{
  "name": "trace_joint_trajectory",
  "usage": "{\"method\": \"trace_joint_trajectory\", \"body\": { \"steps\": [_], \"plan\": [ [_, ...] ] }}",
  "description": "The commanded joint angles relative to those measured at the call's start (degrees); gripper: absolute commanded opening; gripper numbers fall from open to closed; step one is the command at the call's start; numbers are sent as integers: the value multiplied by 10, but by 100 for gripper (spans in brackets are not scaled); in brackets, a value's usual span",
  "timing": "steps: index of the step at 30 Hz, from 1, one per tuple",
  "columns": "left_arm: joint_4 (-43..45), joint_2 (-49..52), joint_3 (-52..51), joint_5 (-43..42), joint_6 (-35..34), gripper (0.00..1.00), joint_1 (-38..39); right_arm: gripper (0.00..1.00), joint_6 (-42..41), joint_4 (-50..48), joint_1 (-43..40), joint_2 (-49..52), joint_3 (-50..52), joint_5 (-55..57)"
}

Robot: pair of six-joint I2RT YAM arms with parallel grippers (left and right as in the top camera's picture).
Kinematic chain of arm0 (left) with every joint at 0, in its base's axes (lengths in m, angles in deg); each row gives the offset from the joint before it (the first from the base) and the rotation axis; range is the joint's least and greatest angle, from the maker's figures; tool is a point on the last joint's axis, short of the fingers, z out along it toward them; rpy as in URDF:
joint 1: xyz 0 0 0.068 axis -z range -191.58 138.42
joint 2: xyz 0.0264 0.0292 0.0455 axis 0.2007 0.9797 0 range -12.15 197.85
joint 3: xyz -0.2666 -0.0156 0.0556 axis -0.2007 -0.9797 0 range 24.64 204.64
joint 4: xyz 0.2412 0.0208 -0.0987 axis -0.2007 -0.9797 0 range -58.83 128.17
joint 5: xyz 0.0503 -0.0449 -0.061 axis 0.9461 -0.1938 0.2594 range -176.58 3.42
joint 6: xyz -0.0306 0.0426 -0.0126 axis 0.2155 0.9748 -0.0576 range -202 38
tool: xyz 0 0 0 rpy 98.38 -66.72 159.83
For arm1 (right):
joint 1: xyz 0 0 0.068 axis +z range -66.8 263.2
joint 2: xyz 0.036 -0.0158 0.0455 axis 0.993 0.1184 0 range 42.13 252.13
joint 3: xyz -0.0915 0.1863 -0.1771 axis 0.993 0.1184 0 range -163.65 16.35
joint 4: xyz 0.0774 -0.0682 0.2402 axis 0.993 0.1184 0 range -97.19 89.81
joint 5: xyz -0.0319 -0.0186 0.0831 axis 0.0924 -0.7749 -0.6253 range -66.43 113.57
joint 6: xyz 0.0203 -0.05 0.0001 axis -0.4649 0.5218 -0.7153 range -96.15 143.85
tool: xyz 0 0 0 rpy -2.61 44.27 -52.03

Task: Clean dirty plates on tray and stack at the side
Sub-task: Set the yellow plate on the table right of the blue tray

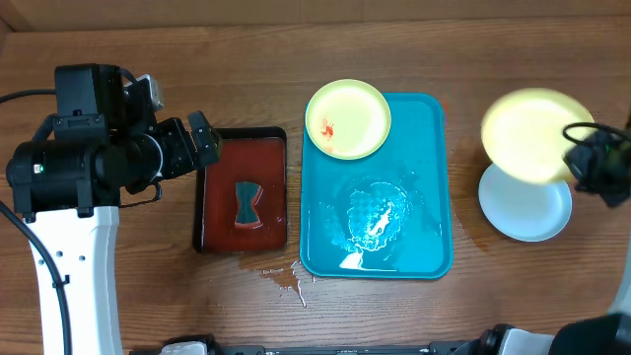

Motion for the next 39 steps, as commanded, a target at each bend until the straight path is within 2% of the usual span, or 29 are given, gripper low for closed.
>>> {"method": "trace_joint_trajectory", "body": {
  "steps": [1,6,10,11,12,13,19,25,28,31,35,39],
  "plan": [
    [2,4,11,3,0,100,0,4,-5,-37,-28,4,77,11],
    [2,4,11,3,0,100,0,4,-8,-130,-51,4,186,11],
    [2,4,11,3,0,100,0,5,-30,-161,-55,4,216,11],
    [2,4,11,3,0,100,0,12,-35,-164,-55,4,216,9],
    [2,4,11,3,0,100,0,25,-35,-169,-54,3,216,5],
    [2,4,11,3,0,100,0,32,-34,-169,-53,3,213,2],
    [2,4,11,3,0,100,0,41,53,-151,-21,-16,165,-91],
    [2,4,11,3,0,100,0,41,184,-103,95,-49,62,-193],
    [2,4,11,3,0,100,0,41,202,-105,175,-50,25,-195],
    [2,4,11,3,0,100,0,41,202,-157,264,-47,23,-188],
    [2,4,11,3,0,100,0,49,202,-249,378,-9,30,-68],
    [2,4,11,3,0,100,0,53,203,-332,433,59,31,41]
  ]
}}
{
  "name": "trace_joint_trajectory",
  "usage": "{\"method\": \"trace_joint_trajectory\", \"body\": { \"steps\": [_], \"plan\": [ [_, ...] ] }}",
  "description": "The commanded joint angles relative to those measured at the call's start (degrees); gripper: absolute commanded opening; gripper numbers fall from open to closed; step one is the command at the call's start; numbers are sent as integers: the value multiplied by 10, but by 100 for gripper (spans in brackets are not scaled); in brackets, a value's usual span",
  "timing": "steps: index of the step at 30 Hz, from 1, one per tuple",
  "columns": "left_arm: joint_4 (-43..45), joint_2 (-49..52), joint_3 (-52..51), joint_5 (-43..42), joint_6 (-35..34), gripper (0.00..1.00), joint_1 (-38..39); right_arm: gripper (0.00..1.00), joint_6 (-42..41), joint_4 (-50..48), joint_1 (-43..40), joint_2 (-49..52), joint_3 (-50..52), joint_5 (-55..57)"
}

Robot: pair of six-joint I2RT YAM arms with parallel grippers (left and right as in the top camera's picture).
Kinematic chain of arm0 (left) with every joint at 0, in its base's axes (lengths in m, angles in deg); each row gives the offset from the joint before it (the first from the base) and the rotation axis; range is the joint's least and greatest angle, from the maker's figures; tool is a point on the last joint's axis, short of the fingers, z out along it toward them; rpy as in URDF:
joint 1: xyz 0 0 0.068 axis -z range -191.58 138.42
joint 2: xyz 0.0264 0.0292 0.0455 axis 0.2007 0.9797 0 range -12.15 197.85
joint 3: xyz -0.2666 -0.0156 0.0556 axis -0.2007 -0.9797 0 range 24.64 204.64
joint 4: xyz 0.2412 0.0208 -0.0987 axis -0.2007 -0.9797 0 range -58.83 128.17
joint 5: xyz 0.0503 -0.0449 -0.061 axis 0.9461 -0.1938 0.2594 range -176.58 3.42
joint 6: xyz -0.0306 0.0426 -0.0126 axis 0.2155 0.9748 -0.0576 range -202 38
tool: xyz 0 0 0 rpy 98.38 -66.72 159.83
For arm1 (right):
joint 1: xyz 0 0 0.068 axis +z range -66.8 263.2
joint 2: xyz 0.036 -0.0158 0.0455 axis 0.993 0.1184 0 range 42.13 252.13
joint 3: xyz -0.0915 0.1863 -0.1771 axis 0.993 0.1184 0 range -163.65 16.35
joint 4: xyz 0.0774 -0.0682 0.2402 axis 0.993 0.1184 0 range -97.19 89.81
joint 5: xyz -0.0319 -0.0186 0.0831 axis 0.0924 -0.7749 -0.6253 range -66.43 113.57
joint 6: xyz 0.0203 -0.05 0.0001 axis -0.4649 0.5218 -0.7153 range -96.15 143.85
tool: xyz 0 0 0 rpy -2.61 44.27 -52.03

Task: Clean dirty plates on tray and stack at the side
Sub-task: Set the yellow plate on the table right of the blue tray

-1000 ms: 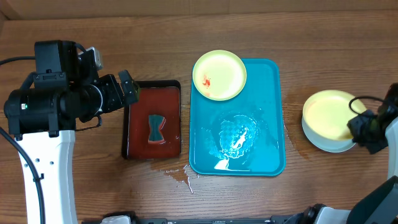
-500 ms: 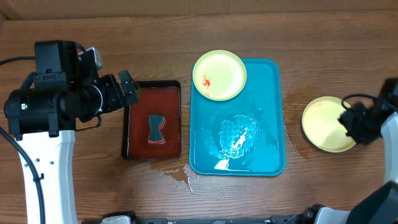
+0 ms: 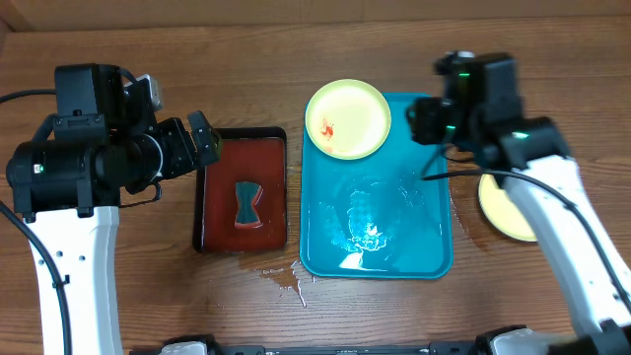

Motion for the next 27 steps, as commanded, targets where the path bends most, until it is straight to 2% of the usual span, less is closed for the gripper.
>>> {"method": "trace_joint_trajectory", "body": {
  "steps": [1,5,11,17,19,20,21,22,23,27],
  "plan": [
    [2,4,11,3,0,100,0,54,10,-62,32,80,3,139],
    [2,4,11,3,0,100,0,63,28,-146,31,165,3,150],
    [2,4,11,3,0,100,0,64,55,-238,24,282,3,148],
    [2,4,11,3,0,100,0,63,55,-264,25,337,3,140],
    [2,4,11,3,0,100,0,50,55,-262,25,346,3,124],
    [2,4,11,3,0,100,0,41,55,-261,25,349,3,121],
    [2,4,11,3,0,100,0,21,55,-259,25,349,3,122],
    [2,4,11,3,0,100,0,8,55,-255,25,348,2,122],
    [2,4,11,3,0,100,0,4,51,-246,25,344,0,121],
    [2,4,11,3,0,100,0,4,32,-203,25,304,-5,115]
  ]
}}
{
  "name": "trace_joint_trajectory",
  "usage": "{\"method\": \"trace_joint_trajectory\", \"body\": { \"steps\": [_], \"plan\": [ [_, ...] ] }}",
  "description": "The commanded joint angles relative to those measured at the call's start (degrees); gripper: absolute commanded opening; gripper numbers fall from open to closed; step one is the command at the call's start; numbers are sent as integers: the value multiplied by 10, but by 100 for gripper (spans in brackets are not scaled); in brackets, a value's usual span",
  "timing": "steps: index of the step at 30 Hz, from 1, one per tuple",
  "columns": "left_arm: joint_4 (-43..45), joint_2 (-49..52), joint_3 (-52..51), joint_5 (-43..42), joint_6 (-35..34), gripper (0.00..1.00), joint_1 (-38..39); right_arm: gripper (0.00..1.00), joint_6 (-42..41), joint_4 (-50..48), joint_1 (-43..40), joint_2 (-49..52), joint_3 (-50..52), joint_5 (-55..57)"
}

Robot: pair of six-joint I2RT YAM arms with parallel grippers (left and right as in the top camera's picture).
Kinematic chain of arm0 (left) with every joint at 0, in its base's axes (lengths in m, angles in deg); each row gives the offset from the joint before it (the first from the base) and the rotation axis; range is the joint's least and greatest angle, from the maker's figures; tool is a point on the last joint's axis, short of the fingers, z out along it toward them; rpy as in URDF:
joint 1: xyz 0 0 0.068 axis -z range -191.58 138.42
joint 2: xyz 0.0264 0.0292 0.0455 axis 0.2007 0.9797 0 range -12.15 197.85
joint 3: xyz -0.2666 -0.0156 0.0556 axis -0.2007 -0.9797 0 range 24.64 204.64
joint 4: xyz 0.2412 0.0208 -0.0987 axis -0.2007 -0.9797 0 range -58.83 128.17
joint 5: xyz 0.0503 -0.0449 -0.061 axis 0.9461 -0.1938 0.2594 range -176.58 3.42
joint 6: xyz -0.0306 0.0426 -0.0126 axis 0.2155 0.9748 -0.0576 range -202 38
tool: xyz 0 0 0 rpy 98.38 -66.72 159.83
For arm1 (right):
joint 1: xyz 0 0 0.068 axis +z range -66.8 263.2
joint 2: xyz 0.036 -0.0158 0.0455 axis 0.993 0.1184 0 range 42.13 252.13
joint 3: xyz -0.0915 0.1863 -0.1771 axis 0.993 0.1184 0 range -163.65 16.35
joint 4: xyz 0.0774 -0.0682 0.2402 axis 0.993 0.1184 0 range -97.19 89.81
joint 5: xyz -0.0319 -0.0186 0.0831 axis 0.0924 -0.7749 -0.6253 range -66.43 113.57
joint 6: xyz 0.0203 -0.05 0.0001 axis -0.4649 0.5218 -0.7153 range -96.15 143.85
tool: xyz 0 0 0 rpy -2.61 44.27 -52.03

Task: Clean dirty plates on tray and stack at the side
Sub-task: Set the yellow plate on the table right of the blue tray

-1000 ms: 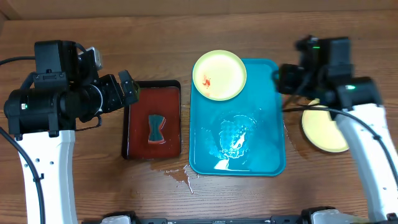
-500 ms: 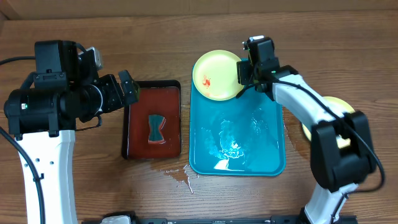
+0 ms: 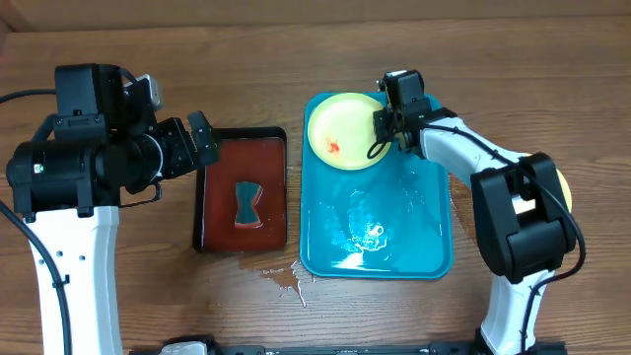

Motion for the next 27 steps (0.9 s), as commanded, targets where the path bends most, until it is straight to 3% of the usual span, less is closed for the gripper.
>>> {"method": "trace_joint_trajectory", "body": {
  "steps": [1,9,15,20,23,27],
  "plan": [
    [2,3,11,3,0,100,0,4,-18,37,-2,-41,-1,-3],
    [2,3,11,3,0,100,0,4,-34,186,-2,-235,-1,-4],
    [2,3,11,3,0,100,0,4,-120,331,-2,-344,-1,-4],
    [2,3,11,3,0,100,0,4,-257,431,-2,-348,24,-4],
    [2,3,11,3,0,100,0,4,-331,415,-2,-346,88,-19],
    [2,3,11,3,0,100,0,4,-375,284,-2,-346,210,-85]
  ]
}}
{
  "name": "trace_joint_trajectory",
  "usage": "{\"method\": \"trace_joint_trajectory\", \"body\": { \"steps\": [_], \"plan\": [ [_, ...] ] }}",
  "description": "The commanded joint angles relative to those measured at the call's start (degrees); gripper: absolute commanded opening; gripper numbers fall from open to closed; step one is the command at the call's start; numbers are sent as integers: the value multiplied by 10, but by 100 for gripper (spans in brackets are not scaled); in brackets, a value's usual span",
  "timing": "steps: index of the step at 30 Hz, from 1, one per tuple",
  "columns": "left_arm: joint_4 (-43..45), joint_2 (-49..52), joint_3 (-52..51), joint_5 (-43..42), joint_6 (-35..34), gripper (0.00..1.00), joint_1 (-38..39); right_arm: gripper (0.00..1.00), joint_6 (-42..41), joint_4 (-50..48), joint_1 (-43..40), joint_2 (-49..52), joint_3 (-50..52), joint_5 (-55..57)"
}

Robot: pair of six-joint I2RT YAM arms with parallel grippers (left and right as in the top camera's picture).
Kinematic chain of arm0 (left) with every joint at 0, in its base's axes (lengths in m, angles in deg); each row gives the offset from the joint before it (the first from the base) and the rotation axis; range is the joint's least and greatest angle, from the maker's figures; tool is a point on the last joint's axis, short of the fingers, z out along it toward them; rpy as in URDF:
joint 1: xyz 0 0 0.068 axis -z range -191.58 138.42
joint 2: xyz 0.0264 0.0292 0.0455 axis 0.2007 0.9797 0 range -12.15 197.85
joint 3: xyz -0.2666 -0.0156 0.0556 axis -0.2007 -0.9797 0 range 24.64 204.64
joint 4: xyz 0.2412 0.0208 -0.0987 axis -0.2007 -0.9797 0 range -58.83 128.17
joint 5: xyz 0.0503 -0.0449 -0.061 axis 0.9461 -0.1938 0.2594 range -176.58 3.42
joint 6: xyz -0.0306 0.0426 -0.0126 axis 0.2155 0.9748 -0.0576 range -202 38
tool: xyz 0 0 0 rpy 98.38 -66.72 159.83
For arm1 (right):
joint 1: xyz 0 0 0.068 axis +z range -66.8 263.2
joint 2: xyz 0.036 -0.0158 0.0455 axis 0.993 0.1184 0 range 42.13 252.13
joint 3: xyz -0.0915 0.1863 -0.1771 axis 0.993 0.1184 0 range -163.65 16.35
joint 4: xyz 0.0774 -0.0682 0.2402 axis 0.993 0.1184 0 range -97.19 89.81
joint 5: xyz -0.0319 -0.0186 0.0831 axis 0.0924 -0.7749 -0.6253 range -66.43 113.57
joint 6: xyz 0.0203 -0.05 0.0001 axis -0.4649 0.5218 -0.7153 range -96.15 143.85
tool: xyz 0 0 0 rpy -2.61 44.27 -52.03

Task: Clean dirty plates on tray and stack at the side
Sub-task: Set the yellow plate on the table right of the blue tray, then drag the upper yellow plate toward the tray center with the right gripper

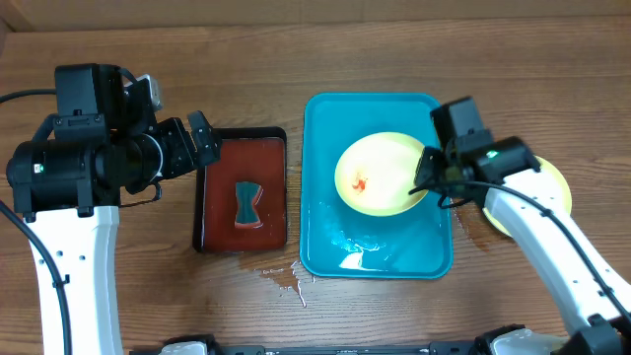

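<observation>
A yellow plate [380, 173] with a red smear lies in the middle of the wet blue tray [325, 237]. My right gripper [426, 177] is shut on that plate's right rim. Part of another yellow plate [552, 182] shows on the table to the right, behind the right arm. A blue sponge [247, 204] rests in the dark red tray [212, 212]. My left gripper [205, 138] hovers at the red tray's upper left corner, apart from the sponge; its fingers look spread with nothing between them.
Water is spilled on the wood [286, 279] at the blue tray's front left corner. The left arm's white link [74, 276] runs down the left side. The right arm [552, 247] crosses the table right of the tray.
The right gripper has moved from the tray's top edge to its right side. The smeared plate has gone with it from the top left corner to the middle of the tray.
The right gripper held a yellow plate over a white plate at the right. Then that plate lay there and the gripper was at the blue tray's top. It then reached the smeared plate's rim in the corner. Now that plate sits mid-tray, gripped.
</observation>
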Motion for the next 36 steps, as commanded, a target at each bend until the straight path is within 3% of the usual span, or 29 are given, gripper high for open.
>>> {"method": "trace_joint_trajectory", "body": {
  "steps": [1,6,12,18,20,22,26,29,33,36],
  "plan": [
    [2,3,11,2,0,100,0,4,-92,-86,-1,5,92,-66],
    [2,3,11,2,0,100,0,4,-92,-173,-1,7,161,-98],
    [2,3,11,2,0,100,0,38,-3,-135,-1,-24,118,-99],
    [38,3,11,-7,-25,100,0,52,89,-70,-1,-103,52,-68],
    [36,3,11,-7,-51,100,1,68,110,-67,-1,-130,43,-69],
    [32,3,11,-7,-63,100,1,99,111,-71,-1,-148,43,-69],
    [10,5,11,-8,-59,100,2,100,112,-64,-1,-158,43,-78],
    [1,16,3,-3,-12,99,23,100,112,-55,-1,-157,43,-96],
    [-2,49,-64,85,0,86,101,82,112,-52,-1,-157,43,-101],
    [18,79,-123,172,-47,80,137,68,112,-51,-1,-157,43,-101]
  ]
}}
